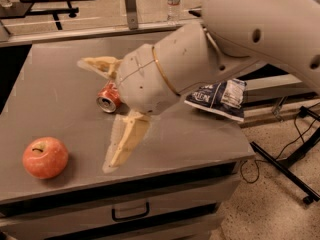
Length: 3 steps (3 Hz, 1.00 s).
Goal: Move apple near blue chip bag
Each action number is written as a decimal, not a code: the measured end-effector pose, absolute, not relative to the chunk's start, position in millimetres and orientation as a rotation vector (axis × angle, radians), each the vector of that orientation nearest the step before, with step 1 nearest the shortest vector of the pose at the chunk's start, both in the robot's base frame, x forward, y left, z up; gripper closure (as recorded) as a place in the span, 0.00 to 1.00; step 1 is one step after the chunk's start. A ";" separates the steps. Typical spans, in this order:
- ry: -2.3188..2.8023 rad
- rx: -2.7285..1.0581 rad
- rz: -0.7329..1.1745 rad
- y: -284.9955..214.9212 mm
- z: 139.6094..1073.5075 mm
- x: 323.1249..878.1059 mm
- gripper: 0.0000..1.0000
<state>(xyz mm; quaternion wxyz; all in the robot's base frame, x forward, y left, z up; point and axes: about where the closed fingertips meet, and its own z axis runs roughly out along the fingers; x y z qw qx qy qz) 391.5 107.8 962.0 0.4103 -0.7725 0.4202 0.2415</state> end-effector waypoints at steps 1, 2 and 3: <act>1.009 -1.961 0.607 116.8 961.7 390.1 0.00; 1.009 -1.961 0.607 116.8 961.7 390.1 0.00; 0.944 -2.009 0.647 131.9 958.9 395.2 0.00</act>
Offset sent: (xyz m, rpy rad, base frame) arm -0.0010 0.0098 -0.0010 0.0106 -0.0248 0.0385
